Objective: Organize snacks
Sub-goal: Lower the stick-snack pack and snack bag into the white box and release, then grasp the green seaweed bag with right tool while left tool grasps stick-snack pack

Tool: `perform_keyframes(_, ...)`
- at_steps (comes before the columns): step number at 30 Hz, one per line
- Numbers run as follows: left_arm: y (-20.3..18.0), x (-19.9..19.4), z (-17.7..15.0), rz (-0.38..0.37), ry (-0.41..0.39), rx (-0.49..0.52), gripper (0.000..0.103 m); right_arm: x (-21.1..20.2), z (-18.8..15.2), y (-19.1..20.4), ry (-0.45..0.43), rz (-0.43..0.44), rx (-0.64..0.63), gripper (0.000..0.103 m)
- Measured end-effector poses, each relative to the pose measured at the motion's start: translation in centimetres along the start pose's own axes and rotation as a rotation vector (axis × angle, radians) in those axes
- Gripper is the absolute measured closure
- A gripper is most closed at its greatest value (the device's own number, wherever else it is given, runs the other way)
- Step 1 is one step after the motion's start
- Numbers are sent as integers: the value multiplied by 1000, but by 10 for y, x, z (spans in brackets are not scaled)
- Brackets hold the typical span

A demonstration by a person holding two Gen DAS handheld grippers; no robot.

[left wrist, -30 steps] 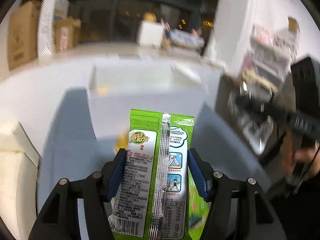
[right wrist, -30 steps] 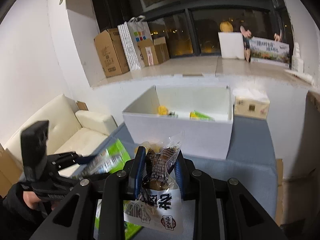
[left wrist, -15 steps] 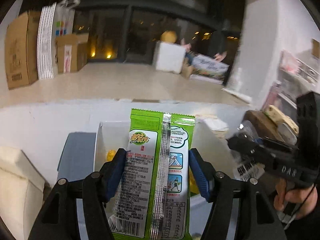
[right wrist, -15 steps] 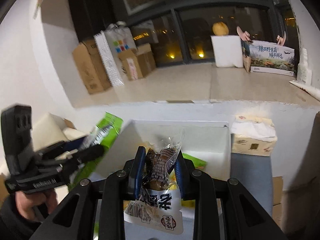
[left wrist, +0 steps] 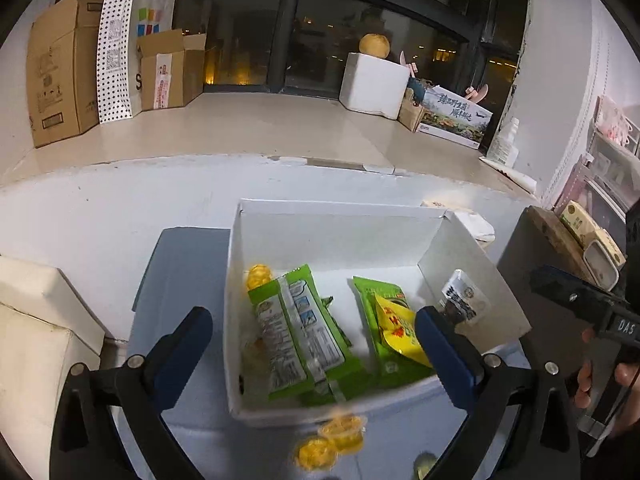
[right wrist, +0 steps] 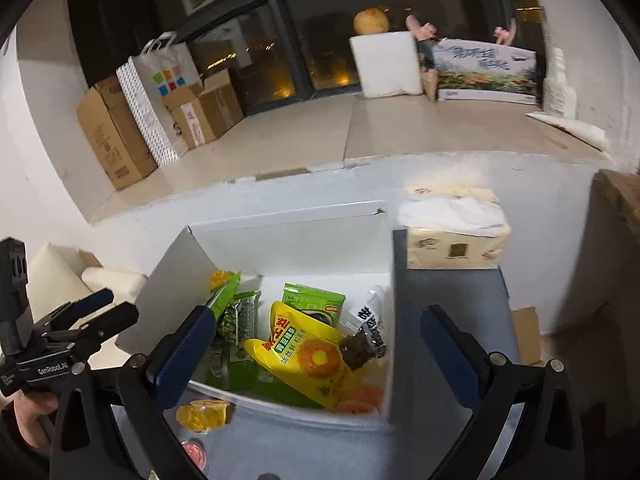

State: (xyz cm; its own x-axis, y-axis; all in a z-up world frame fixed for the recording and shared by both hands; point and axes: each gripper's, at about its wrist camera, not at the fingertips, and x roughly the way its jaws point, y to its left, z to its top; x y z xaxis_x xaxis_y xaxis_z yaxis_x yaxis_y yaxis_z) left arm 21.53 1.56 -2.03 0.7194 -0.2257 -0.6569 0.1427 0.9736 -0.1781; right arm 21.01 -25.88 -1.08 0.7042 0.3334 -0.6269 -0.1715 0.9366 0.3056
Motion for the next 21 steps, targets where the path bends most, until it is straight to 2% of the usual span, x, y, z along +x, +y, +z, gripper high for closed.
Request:
perform_keyframes(6,-7,-61,-36,-19,-55,61,0,-38,-45,18,-1,46,52,0)
perform_keyframes(9,-7,-89,-72,-28,-78,66,0,-48,-81,36,31,44,48,0)
perform_keyframes(12,-1,-104,-103,-31,-88,38,0,-55,-117,51,59,20,53,0)
perform_keyframes(16,7,-116,-144,18,-83,-5,0,-59,-156,69,72,-37,58,0)
perform_keyframes(18,9,-117,-155,24,-62,-10,0,-58,-171,77,83,-78,70,0)
perform_keyframes(19,12,-117,-161,17,-45,-12,0,-54,-180,81,117,-107,86,0)
perform_keyframes(21,14,-122,-167,39,-50,-14,0,-46,-192,88,173,-91,96,0)
